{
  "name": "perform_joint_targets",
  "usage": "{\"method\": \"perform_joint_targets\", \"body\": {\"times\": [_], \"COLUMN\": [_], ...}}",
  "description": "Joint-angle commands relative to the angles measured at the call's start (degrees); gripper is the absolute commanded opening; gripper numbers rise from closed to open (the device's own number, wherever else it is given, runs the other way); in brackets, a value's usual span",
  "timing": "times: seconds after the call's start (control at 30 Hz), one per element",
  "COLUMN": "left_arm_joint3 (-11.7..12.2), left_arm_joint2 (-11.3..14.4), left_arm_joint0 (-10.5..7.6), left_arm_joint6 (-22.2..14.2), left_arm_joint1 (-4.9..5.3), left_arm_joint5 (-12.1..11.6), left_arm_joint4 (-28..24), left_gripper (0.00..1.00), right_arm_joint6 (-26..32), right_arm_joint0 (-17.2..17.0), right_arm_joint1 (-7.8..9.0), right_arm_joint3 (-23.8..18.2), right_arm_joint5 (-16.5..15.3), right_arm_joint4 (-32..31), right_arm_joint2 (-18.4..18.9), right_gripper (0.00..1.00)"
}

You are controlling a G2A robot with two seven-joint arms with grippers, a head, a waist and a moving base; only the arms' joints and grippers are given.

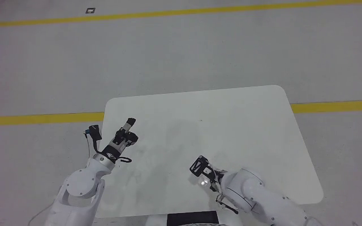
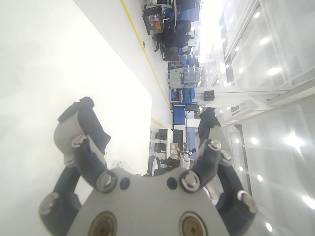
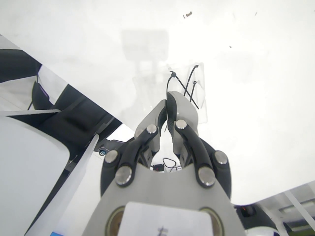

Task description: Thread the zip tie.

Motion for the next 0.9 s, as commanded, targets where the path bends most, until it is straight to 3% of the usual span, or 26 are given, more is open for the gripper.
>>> {"method": "perform_joint_targets", "body": {"times": [0.0,0.33,0.57,0.7,0.87], "left_arm_joint3": [0.0,0.0,0.0,0.0,0.0], "left_arm_joint2": [0.0,0.0,0.0,0.0,0.0], "left_arm_joint0": [0.0,0.0,0.0,0.0,0.0], "left_arm_joint6": [0.0,0.0,0.0,0.0,0.0], "left_arm_joint1": [0.0,0.0,0.0,0.0,0.0], "left_arm_joint5": [0.0,0.0,0.0,0.0,0.0], "left_arm_joint4": [0.0,0.0,0.0,0.0,0.0], "left_gripper": [1.0,1.0,1.0,1.0,1.0], "right_arm_joint6": [-1.85,-13.67,-20.99,-22.43,-23.5], "right_arm_joint0": [-1.29,-8.39,-11.81,-11.98,-9.29], "right_arm_joint1": [0.36,2.29,3.71,5.0,7.19], "right_arm_joint3": [-1.04,-3.38,0.87,1.55,3.85], "right_arm_joint5": [-0.82,-8.22,-21.08,-21.22,-21.22], "right_arm_joint4": [1.19,11.87,26.51,32.77,42.85], "right_arm_joint2": [1.71,12.19,21.27,23.06,22.67], "right_gripper": [0.0,0.0,0.0,0.0,0.0]}}
